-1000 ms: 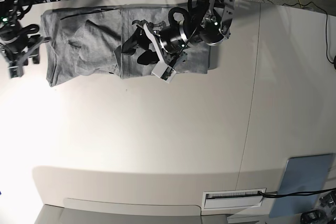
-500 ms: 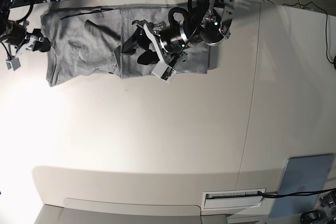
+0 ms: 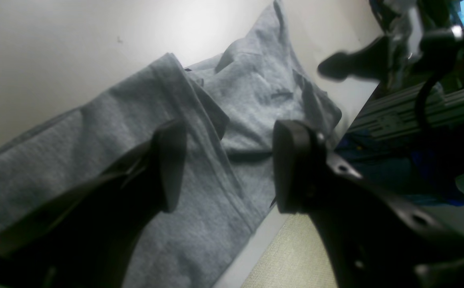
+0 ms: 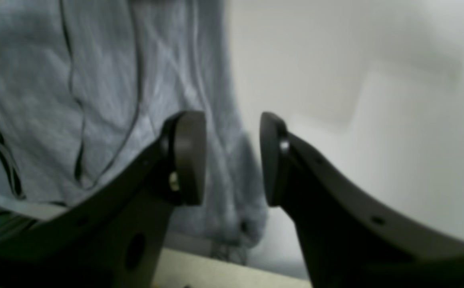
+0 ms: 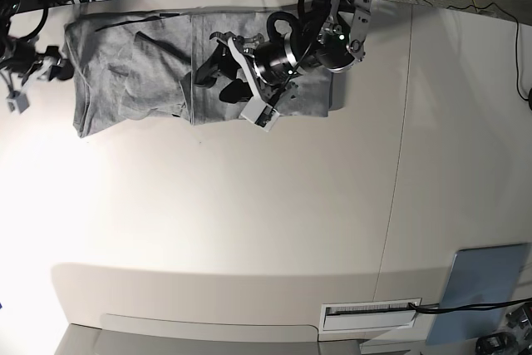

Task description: Fold the T-shirt properly

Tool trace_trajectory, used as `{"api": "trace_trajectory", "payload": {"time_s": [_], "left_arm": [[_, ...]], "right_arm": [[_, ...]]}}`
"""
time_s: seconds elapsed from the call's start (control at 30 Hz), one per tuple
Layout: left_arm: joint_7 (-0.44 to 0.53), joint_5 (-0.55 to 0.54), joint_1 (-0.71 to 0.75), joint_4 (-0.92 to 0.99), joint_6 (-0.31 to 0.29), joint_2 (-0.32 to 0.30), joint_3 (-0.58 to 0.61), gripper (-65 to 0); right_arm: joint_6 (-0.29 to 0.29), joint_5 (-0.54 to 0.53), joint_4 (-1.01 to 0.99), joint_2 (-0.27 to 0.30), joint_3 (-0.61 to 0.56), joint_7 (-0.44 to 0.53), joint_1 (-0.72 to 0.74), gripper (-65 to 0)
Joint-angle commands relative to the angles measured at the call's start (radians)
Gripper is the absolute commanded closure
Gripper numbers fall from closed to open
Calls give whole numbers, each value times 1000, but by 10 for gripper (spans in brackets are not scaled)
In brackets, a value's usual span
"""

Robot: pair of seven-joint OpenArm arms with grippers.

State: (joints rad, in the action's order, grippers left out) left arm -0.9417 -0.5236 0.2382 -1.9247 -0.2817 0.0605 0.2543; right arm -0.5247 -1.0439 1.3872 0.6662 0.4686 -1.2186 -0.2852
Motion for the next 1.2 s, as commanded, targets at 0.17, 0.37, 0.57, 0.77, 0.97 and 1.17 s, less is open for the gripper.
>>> {"api": "trace_trajectory", "payload": {"time_s": [0.17, 0.37, 0.57, 0.77, 0.97, 1.17], "left_arm": [[19, 16, -5, -19, -3, 11, 5, -347], [22, 22, -5, -19, 10, 11, 5, -347], [22, 22, -5, -19, 10, 12, 5, -347], [22, 23, -5, -19, 10, 11, 5, -347], [22, 23, -5, -19, 10, 11, 5, -347], [22, 23, -5, -19, 10, 11, 5, -347]], "right_arm": [[-15, 31, 14, 46, 11, -8, 31, -371], [-9, 8, 13, 43, 11, 55, 31, -376], [-16, -8, 12, 11, -36, 55, 34, -376], [-17, 61, 11, -7, -148, 86, 33, -376], [-14, -32, 11, -10, -190, 28, 33, -375], [-15, -59, 11, -26, -190, 19, 34, -334]]}}
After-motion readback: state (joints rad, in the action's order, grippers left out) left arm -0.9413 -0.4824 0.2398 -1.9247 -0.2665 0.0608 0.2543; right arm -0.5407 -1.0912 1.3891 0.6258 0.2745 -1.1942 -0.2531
